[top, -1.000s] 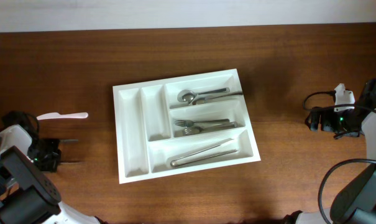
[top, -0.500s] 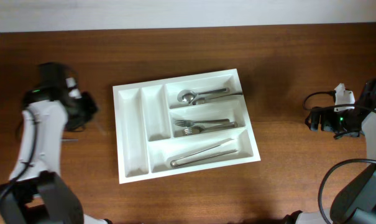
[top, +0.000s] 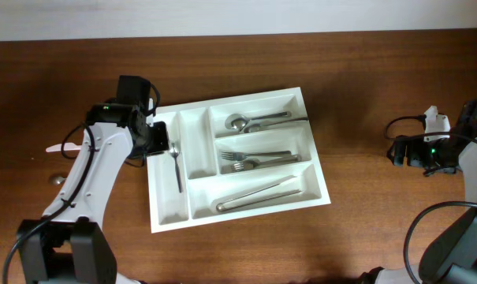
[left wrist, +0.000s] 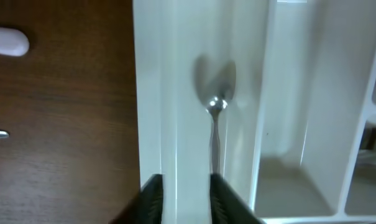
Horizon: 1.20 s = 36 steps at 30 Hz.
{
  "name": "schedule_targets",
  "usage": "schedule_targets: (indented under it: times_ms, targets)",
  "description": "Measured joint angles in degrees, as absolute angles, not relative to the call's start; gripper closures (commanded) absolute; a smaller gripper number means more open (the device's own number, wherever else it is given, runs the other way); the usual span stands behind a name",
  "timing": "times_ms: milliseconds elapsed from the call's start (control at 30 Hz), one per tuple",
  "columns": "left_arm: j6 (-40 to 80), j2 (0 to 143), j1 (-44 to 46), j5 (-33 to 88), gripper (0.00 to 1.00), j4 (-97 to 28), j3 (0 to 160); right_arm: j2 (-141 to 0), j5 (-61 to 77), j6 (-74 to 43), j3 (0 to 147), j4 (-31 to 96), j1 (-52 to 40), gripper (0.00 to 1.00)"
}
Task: Pack container
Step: 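Carry the spoon into the tray's left compartment and release it, then move the left gripper back over the remaining small spoon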
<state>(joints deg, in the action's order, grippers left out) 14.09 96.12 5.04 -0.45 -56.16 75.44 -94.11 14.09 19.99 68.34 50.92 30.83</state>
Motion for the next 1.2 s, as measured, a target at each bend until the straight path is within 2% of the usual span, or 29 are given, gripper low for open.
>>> schedule_targets:
  times_ms: [33,267,367,500,667,867,1200]
  targets:
    - [13.9,96.1,5.0,-0.9,0.01,-55.5,75.4,-94.1,14.1,20.0,68.3,50.9,30.8,0.01]
    - [18.5,96.1,1.5,-7.6,0.01,-53.6,76.3,-94.1,14.1,20.0,68.3,50.9,30.8,0.01]
    - [30.2,96.1,-6.5,-9.5,0.01,-56.9,77.2,-94.1,14.1,20.0,68.3,50.9,30.8,0.01]
    - [45.0,96.1,-17.2,-6.3,0.01,-59.3,77.3,-94.1,14.1,20.0,68.3,50.9,30.9,0.01]
    - [53.3,96.1,-24.2,-2.9,0.01,-60.3,77.3,-94.1,14.1,20.0,68.3,50.9,30.9,0.01]
    - [59.4,97.7,-28.4,-1.9,0.01,-60.5,77.2,-94.1,14.1,20.0,68.3,50.9,30.9,0.01]
    - [62.7,107.9,-29.6,-1.5,0.01,-59.8,76.5,-94.1,14.1,20.0,68.3,50.9,30.9,0.01]
